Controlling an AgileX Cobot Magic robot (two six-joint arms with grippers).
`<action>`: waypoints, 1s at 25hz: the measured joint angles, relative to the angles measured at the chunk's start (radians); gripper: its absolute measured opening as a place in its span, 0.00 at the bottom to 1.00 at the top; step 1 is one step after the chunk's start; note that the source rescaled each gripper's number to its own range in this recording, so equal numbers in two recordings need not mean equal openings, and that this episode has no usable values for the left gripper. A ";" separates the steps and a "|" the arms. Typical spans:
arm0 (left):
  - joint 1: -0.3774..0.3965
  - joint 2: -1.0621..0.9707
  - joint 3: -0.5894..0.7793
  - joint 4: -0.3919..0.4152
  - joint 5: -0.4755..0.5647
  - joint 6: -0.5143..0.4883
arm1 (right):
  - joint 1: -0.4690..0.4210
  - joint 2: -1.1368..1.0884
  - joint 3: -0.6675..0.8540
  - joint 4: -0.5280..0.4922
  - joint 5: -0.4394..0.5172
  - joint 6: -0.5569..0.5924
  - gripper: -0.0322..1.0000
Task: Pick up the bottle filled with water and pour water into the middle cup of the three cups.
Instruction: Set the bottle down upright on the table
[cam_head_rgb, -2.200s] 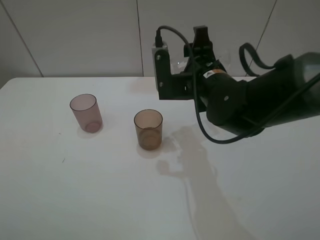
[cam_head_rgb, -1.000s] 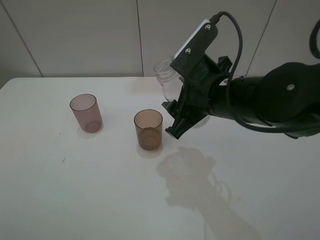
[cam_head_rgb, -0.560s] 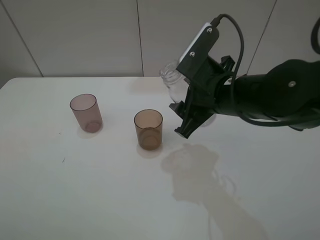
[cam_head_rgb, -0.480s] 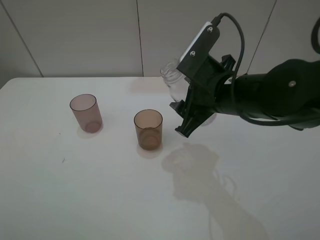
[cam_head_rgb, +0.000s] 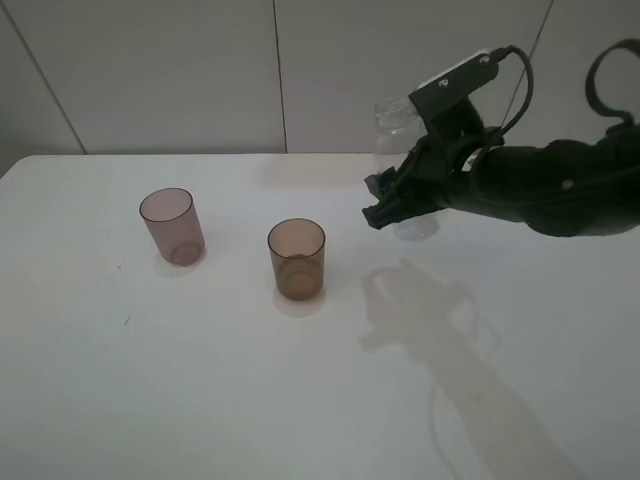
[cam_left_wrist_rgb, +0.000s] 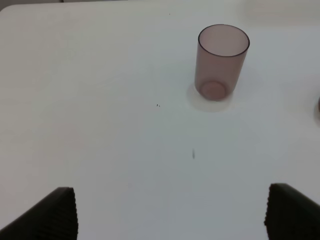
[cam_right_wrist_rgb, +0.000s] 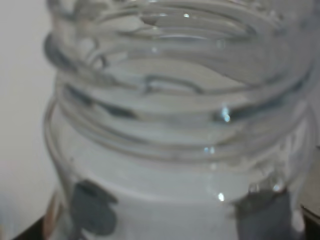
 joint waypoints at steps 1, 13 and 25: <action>0.000 0.000 0.000 0.000 0.000 0.000 | 0.000 0.018 0.000 -0.048 -0.020 0.068 0.05; 0.000 0.000 0.000 0.000 0.000 0.000 | -0.005 0.299 0.067 -0.162 -0.490 0.267 0.05; 0.000 0.000 0.000 0.000 0.000 0.000 | -0.008 0.398 0.073 -0.105 -0.613 0.274 0.21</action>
